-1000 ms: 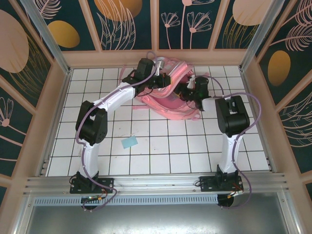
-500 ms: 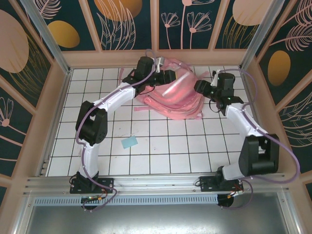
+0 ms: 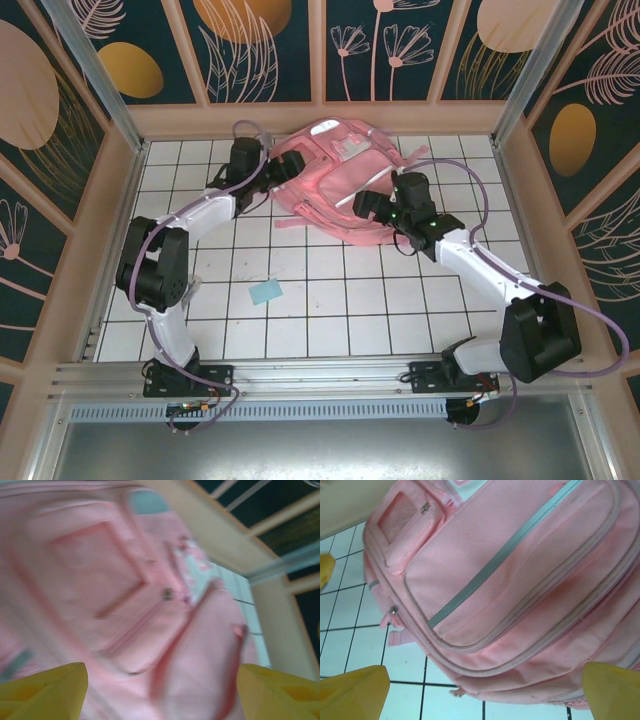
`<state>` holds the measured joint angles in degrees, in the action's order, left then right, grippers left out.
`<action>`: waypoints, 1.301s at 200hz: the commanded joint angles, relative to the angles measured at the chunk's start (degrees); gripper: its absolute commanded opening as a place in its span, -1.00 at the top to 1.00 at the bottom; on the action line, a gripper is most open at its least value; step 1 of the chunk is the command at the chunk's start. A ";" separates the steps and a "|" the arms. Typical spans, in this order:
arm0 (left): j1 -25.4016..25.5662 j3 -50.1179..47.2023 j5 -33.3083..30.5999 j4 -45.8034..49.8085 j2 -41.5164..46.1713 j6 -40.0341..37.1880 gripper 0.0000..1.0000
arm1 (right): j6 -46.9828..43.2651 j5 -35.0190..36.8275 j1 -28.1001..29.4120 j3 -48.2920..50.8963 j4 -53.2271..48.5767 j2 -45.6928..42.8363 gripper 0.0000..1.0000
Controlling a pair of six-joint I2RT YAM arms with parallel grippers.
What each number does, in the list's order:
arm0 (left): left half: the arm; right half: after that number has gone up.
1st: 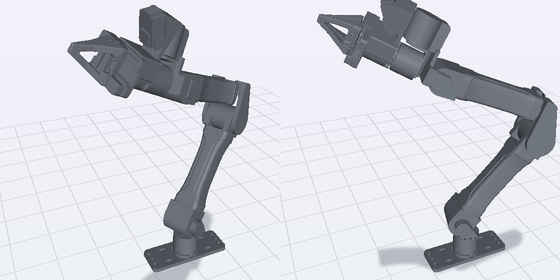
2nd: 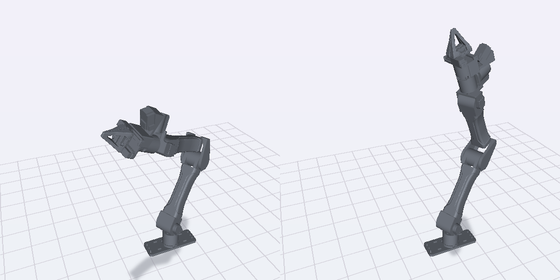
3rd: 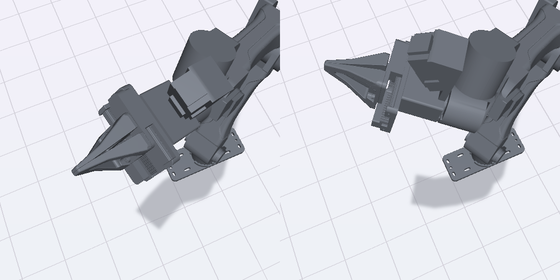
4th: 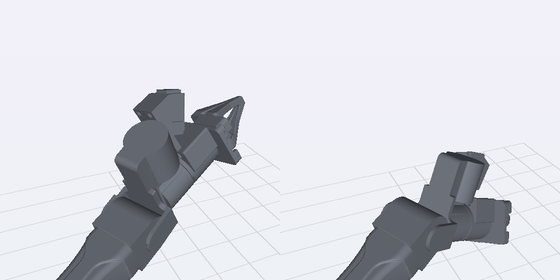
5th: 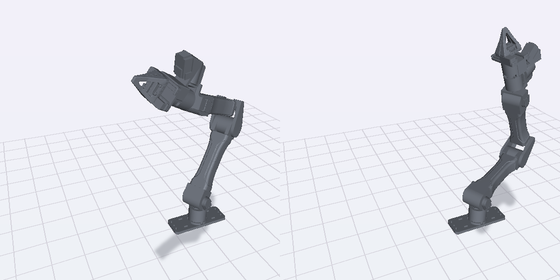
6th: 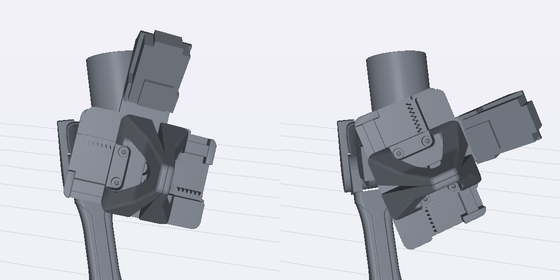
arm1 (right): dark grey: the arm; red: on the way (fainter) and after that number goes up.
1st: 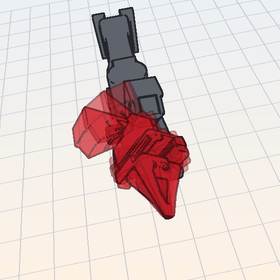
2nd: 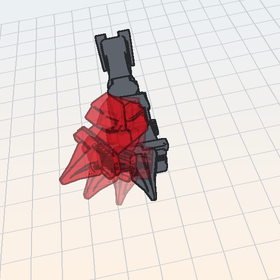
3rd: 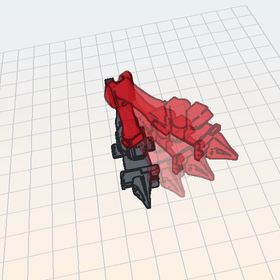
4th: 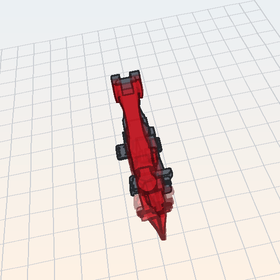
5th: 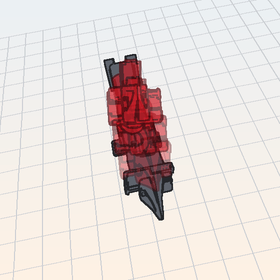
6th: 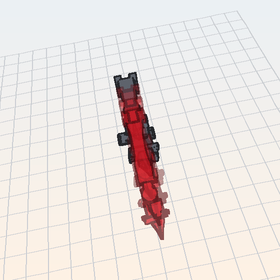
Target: Pack the student bag
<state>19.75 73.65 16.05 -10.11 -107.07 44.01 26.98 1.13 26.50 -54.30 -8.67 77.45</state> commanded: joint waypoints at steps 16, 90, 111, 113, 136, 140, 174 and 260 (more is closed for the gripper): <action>-1.50 -3.77 -2.58 -4.94 -1.79 2.77 -0.54 | 3.59 5.70 -0.78 -3.54 2.53 -0.45 -0.98; -2.15 0.39 1.16 -14.57 -14.77 12.17 -0.17 | 13.26 -0.79 1.76 -2.01 5.38 2.46 -0.66; -2.13 0.38 2.28 -17.18 -17.21 14.35 0.50 | 13.60 2.02 4.55 -3.03 5.25 4.53 -0.64; -2.14 0.30 2.42 -17.35 -17.32 14.53 0.56 | 13.57 2.27 4.53 -3.14 5.15 4.77 -0.64; -1.74 -3.87 3.15 -22.59 -16.18 18.42 1.00 | 14.81 1.78 8.45 -5.28 4.94 8.01 -0.59; -1.54 -5.07 3.19 -23.87 -15.66 19.32 1.00 | 15.38 1.55 9.11 -5.72 4.86 8.72 -0.59; 2.45 -14.25 -0.24 -33.18 -8.27 26.56 1.00 | 19.71 -2.49 12.32 -9.51 3.83 14.68 -0.37; 10.09 -21.96 -7.42 -42.80 -2.27 33.60 1.00 | 29.49 -5.25 15.10 -5.82 9.63 19.63 0.27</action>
<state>28.99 52.51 8.16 -46.13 -112.12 75.16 52.82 -4.19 41.17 -61.58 -1.83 95.53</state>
